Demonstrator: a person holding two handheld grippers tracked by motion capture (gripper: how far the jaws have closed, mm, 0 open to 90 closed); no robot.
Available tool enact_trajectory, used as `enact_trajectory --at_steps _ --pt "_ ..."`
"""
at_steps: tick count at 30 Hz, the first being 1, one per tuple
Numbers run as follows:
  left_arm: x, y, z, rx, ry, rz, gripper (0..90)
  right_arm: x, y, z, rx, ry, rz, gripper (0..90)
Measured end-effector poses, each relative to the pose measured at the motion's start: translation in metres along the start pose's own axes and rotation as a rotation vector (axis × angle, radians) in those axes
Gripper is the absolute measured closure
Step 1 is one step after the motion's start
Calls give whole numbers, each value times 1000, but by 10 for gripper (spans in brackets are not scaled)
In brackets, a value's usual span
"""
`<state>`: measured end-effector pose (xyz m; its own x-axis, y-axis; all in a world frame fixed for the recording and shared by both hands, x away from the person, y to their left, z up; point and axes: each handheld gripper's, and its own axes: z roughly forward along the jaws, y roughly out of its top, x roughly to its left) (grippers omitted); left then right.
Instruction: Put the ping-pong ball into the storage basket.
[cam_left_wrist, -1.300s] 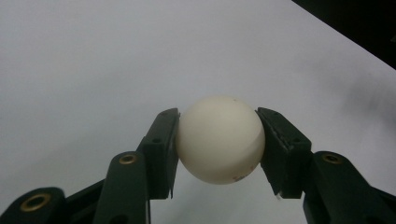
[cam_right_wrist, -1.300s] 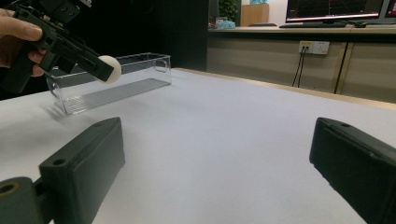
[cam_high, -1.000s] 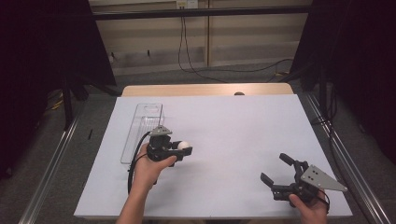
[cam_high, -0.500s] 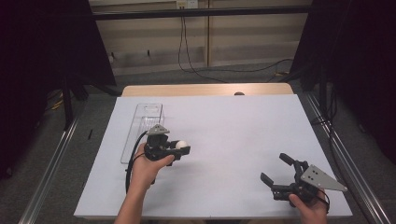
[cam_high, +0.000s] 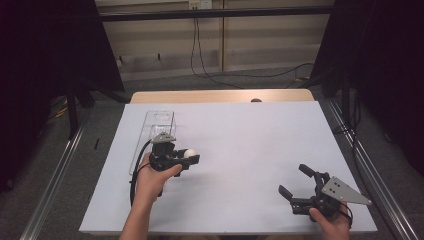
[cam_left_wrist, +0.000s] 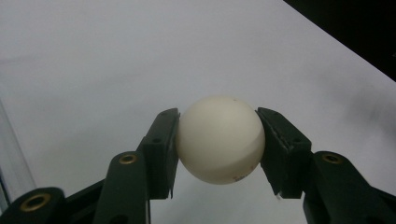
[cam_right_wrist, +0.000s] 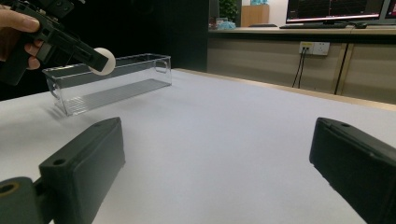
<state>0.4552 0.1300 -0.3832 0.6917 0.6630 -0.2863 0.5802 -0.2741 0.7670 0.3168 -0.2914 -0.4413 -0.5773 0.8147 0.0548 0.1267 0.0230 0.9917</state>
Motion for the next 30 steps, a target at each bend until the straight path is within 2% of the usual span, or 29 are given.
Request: enact_trajectory --at_steps 14,16,21,24,25,27,30 --pt "4 0 -3 -12 9 -16 510 0 0 1 -3 3 -2 30" --pt "6 0 -5 1 6 -2 509 0 0 1 -3 2 -2 30" --pt "6 0 -6 -16 8 -22 510 0 0 1 -2 3 -1 30" --pt "8 1 -9 -11 8 -16 510 0 0 1 -1 3 -1 30" --pt "7 0 -9 -18 14 -26 510 0 0 1 -1 3 1 30" --pt "9 1 -10 -8 12 -12 509 0 0 1 -1 4 2 30" --pt "8 0 -9 -16 13 -26 510 0 0 1 -2 4 1 30"
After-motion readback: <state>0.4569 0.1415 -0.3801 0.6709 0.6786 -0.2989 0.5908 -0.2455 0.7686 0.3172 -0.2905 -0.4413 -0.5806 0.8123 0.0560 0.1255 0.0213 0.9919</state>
